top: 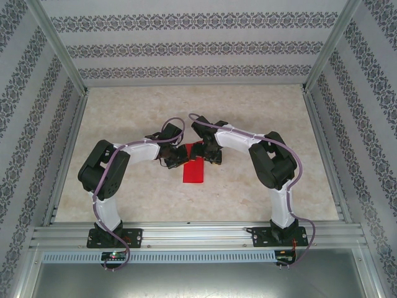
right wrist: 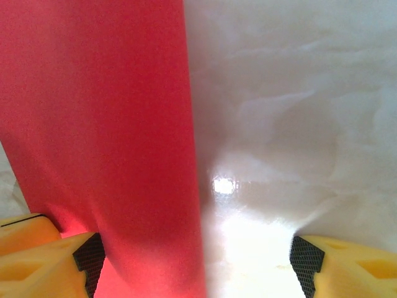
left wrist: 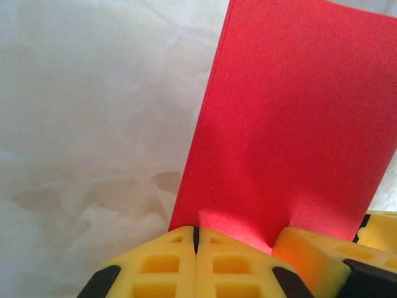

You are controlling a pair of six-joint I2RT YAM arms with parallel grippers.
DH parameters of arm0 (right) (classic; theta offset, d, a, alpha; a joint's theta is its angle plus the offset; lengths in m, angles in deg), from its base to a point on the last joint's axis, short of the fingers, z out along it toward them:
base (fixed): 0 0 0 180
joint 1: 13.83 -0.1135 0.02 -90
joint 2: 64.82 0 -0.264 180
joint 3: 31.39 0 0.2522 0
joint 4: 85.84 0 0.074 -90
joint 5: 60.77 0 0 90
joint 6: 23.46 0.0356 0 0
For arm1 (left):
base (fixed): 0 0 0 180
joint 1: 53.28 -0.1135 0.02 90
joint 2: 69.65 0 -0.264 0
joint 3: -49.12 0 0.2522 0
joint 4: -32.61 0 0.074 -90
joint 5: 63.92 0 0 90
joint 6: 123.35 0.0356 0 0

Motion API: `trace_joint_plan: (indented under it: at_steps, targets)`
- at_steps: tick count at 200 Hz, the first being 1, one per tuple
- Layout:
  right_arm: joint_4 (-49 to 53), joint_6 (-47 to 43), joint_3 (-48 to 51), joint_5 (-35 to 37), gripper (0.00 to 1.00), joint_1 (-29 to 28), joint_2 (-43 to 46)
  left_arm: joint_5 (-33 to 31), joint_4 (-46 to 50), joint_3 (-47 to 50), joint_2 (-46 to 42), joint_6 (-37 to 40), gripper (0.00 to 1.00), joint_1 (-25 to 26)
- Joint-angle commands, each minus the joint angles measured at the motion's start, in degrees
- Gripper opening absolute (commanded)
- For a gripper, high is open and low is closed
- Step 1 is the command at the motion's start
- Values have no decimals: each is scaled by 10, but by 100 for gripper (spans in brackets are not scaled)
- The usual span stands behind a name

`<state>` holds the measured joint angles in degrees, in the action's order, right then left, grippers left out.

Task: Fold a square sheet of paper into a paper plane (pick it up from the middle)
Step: Hold the square sheet of paper at the center of the table.

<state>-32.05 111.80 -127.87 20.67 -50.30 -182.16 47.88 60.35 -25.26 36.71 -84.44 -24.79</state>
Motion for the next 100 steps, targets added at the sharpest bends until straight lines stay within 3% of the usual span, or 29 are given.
trace_joint_plan:
  at_steps: [1, 39, 56, 100]
  targets:
    - [-32, 5, 22, -2, 83, 13, -9, -16, 18, 28, 31, -4, 0, 12]
    - [-85, -8, 56, 0, 85, 20, 90, -19, 18, 37, 33, -1, 0, 12]
    - [-138, -8, 92, -40, 82, 28, 134, -20, 19, 37, 34, 1, 0, 12]
    - [-320, 41, 192, -190, 21, 42, 163, -23, 22, 33, 33, 5, 0, 13]
